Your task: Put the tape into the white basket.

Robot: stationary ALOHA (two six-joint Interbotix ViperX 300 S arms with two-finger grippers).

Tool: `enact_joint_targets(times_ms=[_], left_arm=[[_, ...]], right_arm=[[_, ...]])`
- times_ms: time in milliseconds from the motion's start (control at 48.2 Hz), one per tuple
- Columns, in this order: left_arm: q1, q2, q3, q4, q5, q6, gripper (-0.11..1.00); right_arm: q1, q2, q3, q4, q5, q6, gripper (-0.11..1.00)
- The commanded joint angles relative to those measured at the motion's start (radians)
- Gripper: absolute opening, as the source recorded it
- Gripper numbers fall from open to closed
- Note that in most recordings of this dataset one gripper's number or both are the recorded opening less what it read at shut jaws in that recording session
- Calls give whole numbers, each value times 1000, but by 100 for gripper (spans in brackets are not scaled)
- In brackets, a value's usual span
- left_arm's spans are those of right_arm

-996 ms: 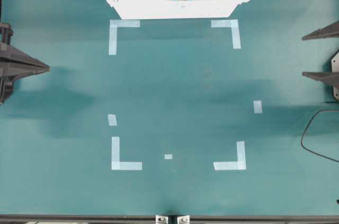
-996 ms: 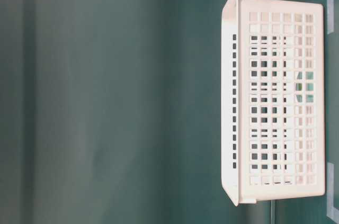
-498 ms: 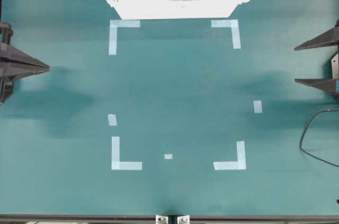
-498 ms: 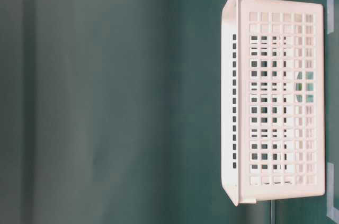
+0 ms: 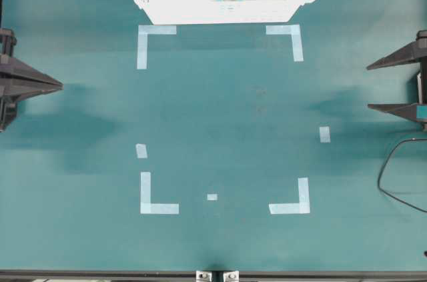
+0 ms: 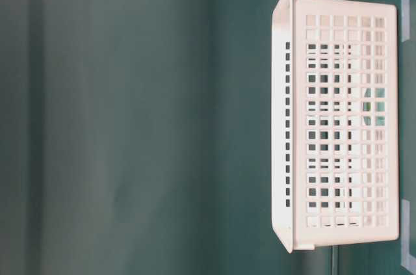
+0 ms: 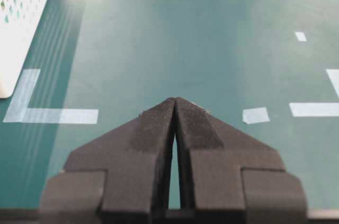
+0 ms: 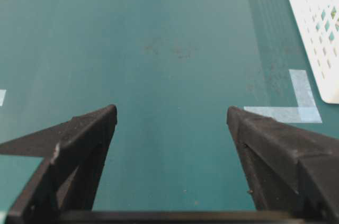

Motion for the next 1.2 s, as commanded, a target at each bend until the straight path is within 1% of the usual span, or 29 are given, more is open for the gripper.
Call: enact_joint_targets(times_ms=[0,249,539,1182], left_arm=[[2,8,-9,0,-9,2,-11],[2,8,-9,-2,-9,9,-11],[3,8,-8,0,-9,9,-11],[2,8,-8,0,-9,9,-11]], right_arm=[[2,11,-11,0,-17,0,92],[2,2,8,-12,-38,-3,92],[2,2,28,-14,-71,-3,92],[2,2,28,-12,-69,-3,92]])
